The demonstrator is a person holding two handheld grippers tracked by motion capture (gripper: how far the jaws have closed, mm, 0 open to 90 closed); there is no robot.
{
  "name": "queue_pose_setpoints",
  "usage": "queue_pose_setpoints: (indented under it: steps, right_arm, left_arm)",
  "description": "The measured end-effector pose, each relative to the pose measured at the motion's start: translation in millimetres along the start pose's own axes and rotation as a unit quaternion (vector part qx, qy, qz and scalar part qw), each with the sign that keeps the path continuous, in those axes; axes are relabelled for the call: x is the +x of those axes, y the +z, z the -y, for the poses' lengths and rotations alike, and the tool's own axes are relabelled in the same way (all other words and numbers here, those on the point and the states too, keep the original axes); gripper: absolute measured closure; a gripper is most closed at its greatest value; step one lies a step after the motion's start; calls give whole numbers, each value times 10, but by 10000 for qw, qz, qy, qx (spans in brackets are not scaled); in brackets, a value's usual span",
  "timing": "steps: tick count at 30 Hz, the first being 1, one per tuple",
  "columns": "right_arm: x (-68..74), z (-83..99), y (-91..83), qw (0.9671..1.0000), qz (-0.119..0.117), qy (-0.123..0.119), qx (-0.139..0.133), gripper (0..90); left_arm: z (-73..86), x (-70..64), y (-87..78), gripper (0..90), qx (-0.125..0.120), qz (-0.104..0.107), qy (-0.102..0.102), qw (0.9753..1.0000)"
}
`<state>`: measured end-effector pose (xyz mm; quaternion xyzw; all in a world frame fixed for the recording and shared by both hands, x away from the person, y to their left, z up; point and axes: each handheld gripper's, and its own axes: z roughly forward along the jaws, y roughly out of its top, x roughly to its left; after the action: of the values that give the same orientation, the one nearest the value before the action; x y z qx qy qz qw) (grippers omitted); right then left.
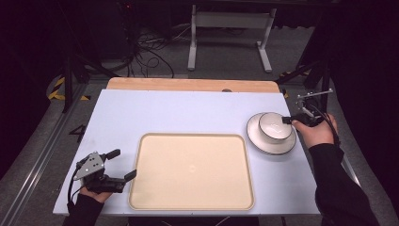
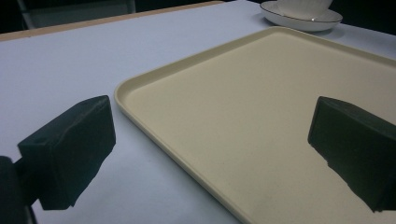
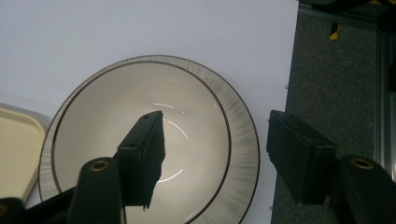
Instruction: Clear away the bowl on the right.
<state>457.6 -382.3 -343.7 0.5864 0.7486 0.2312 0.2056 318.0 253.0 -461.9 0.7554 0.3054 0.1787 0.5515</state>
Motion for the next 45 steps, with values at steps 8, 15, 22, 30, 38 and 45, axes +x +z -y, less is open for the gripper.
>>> queue_pose_setpoints:
  steps: [8,15,22,30,38,45]
  right_arm:
    - [-37,-40,118,9991,-23,133,402,465]
    - [-81,-51,243,9968,-87,233,755,528]
    - [-107,-34,358,9944,-64,332,1006,555]
    - [-111,-14,464,9911,-185,404,1254,625]
    - [-123,-8,542,9882,-261,528,1415,711]
    - [-143,-14,549,9851,-367,700,1529,809]
  left_arm:
    - [0,1,1,19,6,5,-1,10000]
    - [-1,4,-2,19,12,5,8,10000]
    - [-1,4,-1,19,19,0,9,10000]
    - [0,-3,-1,19,21,-5,-5,10000]
    - [1,-6,3,20,32,-10,-5,10000]
    - [1,-5,3,20,37,-4,-6,10000]
